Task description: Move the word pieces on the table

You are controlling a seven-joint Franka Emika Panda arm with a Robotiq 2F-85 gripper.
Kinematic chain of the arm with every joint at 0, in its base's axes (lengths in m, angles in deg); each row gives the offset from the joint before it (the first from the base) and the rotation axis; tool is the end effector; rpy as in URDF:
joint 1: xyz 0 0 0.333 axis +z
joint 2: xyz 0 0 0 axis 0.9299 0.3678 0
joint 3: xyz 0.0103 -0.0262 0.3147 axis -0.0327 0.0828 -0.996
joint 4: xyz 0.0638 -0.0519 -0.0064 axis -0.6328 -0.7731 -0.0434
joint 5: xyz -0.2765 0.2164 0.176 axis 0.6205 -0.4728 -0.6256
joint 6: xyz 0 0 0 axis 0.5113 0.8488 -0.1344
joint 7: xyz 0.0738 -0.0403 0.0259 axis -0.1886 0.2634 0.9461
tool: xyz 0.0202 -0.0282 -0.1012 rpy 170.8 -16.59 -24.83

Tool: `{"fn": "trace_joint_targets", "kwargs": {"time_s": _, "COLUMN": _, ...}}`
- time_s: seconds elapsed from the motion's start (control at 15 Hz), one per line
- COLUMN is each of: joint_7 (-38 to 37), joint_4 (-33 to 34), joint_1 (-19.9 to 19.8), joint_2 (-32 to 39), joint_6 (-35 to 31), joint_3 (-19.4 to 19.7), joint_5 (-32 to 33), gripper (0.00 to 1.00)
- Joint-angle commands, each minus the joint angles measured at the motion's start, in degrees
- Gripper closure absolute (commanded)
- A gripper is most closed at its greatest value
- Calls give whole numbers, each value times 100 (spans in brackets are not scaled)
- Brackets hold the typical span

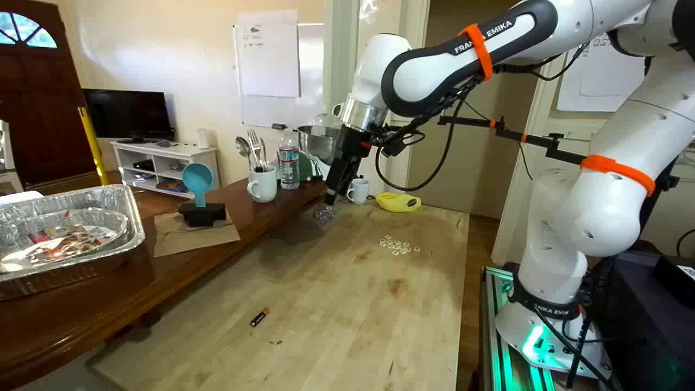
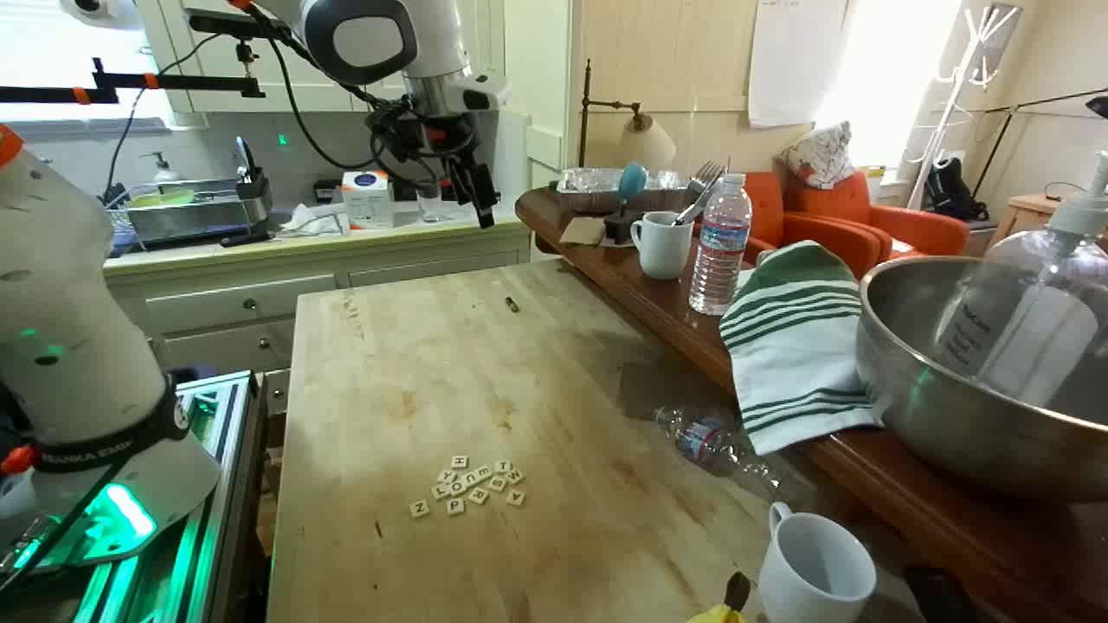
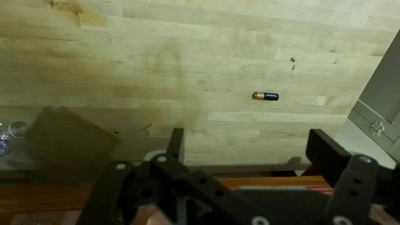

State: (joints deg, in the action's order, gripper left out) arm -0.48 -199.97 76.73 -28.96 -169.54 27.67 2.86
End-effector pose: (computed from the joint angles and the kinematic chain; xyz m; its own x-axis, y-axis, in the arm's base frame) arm 0.4274 0.0765 0.4526 0.9590 0.0940 0.2674 0.1320 -0.9830 -0.1277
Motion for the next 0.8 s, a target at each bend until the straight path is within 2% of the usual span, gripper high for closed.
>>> {"fn": "trace_joint_targets", "kwargs": {"time_s": 0.0, "joint_7": 7, "joint_4": 12, "joint_1": -34, "joint_2": -1, "joint_6": 20, "joint_3": -33, "joint_5": -15, "gripper": 0}}
{"fn": "trace_joint_targets", "kwargs": {"time_s": 0.4, "joint_7": 11, "joint_4": -94, "joint_1": -116, "joint_2": -126, "joint_6": 123, "joint_3": 23, "joint_5": 41, "gripper": 0}}
{"fn": "trace_joint_targets", "kwargs": {"time_s": 0.73, "joint_7": -236, "joint_4": -521, "joint_1": -605, "joint_2": -550, "joint_6": 271, "joint_3": 115, "joint_5": 410, "gripper": 0}}
